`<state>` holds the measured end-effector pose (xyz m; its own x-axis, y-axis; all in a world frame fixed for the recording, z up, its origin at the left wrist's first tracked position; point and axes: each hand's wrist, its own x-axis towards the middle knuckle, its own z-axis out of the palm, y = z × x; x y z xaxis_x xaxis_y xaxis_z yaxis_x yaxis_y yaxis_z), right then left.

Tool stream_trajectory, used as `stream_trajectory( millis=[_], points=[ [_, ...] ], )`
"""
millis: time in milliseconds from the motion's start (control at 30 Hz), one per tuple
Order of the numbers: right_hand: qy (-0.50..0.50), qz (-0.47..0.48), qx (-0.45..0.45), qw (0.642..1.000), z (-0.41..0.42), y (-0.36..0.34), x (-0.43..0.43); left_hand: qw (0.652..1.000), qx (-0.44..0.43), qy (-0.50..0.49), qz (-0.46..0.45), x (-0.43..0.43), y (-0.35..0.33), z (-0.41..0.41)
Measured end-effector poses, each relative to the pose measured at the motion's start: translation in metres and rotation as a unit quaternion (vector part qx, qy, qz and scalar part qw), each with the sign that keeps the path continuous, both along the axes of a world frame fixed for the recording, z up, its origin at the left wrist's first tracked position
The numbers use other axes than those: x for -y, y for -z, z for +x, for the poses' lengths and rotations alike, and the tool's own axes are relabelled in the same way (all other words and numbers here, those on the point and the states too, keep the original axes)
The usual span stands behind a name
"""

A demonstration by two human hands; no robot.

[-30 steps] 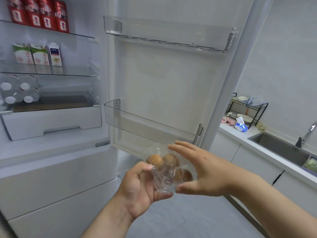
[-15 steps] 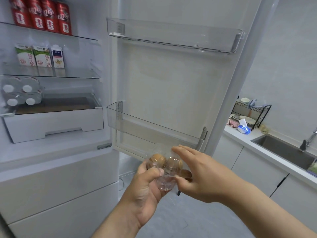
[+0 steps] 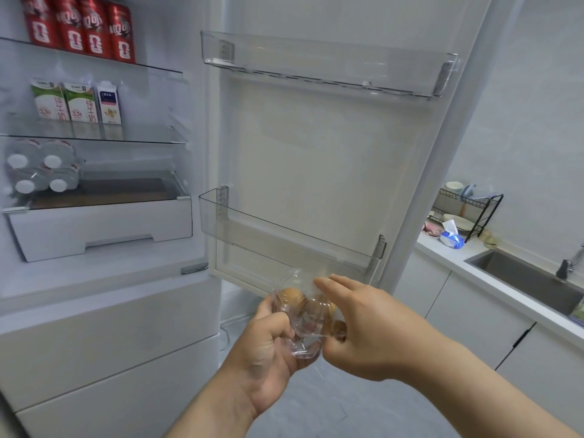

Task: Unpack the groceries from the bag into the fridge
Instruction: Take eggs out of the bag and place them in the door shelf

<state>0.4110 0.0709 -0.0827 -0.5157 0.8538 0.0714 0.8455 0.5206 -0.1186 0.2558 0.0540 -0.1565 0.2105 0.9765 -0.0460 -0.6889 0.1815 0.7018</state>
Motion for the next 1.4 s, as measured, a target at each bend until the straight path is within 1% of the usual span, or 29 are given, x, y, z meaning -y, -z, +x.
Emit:
stream_trajectory(
  millis=[167,300,400,467,600,733,867,1000,1167,1267,1400],
  points=[
    [-0.007,0.007,0.003,1.0,0.002,0.001,-0.001,1.0,-0.005,0.013,-0.005,0.0,0.0,0.0],
    [-0.024,-0.044,0.012,0.999,0.005,-0.006,-0.005,1.0,-0.016,-0.008,-0.001,0.001,0.0,0.001],
    [-0.008,-0.059,0.005,0.998,-0.003,-0.01,-0.009,0.998,-0.057,-0.039,-0.014,-0.001,0.004,0.006],
    [-0.004,-0.058,0.02,0.998,-0.012,-0.009,-0.01,0.996,-0.075,-0.054,-0.019,0.0,0.004,0.011],
    [-0.001,-0.068,0.063,0.996,-0.017,-0.01,-0.015,0.994,-0.084,-0.063,-0.025,0.003,0.002,0.017],
    [-0.002,-0.081,0.062,0.995,-0.017,-0.006,-0.015,0.993,-0.098,-0.056,-0.02,0.004,0.002,0.014],
    [-0.004,-0.044,0.049,0.998,-0.021,0.003,-0.011,0.995,-0.079,-0.058,-0.029,0.002,0.001,0.012],
    [-0.035,-0.026,0.018,0.999,-0.023,0.004,-0.008,0.995,-0.072,-0.059,-0.043,-0.001,0.001,0.013],
    [-0.06,0.004,0.013,0.998,-0.02,0.004,-0.007,0.996,-0.054,-0.066,-0.035,-0.001,0.0,0.009],
    [-0.046,0.001,0.02,0.999,-0.02,0.002,-0.008,0.995,-0.023,-0.089,-0.037,-0.001,-0.001,0.01],
    [-0.032,0.01,0.033,0.999,-0.021,0.002,-0.009,0.995,-0.029,-0.094,-0.031,0.001,-0.005,0.014]
  ],
)
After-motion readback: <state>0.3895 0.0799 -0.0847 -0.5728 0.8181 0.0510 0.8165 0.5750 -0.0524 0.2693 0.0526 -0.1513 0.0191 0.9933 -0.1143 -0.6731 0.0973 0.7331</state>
